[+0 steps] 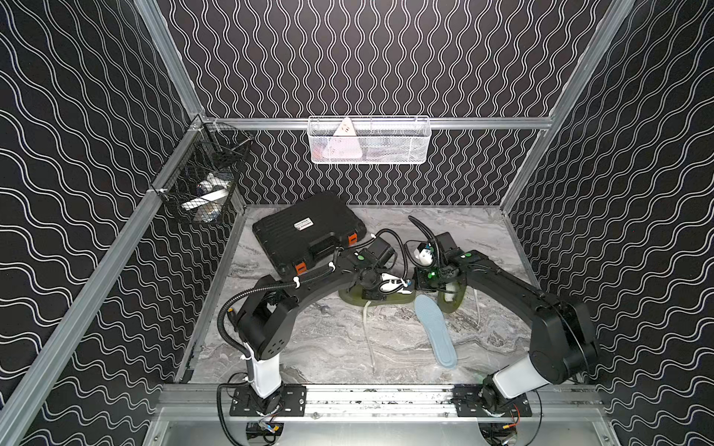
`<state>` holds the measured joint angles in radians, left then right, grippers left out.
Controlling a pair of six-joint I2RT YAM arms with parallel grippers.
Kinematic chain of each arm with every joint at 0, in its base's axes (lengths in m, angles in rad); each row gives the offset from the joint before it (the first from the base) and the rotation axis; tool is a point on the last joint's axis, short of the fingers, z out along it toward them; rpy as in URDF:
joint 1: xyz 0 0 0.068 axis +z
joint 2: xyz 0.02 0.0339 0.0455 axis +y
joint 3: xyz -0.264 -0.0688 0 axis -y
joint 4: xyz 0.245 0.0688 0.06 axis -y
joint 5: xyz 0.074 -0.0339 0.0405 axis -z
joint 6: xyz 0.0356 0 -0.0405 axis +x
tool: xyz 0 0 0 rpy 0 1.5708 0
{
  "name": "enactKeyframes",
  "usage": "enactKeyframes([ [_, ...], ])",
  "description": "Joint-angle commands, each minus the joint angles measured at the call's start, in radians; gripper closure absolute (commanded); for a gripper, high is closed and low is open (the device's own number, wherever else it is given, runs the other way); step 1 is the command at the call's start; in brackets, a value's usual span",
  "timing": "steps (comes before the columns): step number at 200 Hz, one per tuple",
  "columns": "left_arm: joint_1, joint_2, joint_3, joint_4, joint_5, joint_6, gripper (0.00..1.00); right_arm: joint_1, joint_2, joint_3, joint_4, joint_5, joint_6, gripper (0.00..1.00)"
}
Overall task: Insert the insole into the shoe
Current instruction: Adjust the insole in the shoe.
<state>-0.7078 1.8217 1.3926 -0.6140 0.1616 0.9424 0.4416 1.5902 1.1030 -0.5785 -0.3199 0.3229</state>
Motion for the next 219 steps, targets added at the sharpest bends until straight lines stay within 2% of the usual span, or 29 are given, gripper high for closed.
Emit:
enactKeyframes([
  [1, 0.002, -0.024, -0.022, 0.077, 0.038, -0.01, 1.0, 0.011, 0.052, 0.024, 0.049, -0.015, 0.023, 0.83],
  [8, 0.002, -0.03, -0.034, 0.088, 0.042, -0.014, 1.0, 0.04, 0.075, 0.024, 0.056, -0.016, 0.028, 0.83],
  [47, 0.002, -0.055, -0.093, 0.132, 0.052, -0.046, 1.0, 0.045, 0.207, 0.023, 0.028, 0.024, 0.017, 0.88],
  [105, 0.006, -0.084, -0.142, 0.164, 0.05, -0.064, 1.0, 0.072, 0.11, 0.12, -0.032, 0.038, 0.024, 0.88],
  [133, 0.007, -0.091, -0.15, 0.172, 0.055, -0.077, 1.0, 0.092, 0.189, 0.096, 0.018, 0.035, 0.048, 0.89],
  [159, 0.006, -0.098, -0.162, 0.173, 0.061, -0.08, 1.0, 0.095, 0.264, 0.093, 0.026, 0.102, 0.036, 0.9],
  [219, 0.007, -0.11, -0.192, 0.183, 0.062, -0.09, 1.0, 0.122, 0.154, 0.128, -0.024, 0.156, 0.034, 0.9],
])
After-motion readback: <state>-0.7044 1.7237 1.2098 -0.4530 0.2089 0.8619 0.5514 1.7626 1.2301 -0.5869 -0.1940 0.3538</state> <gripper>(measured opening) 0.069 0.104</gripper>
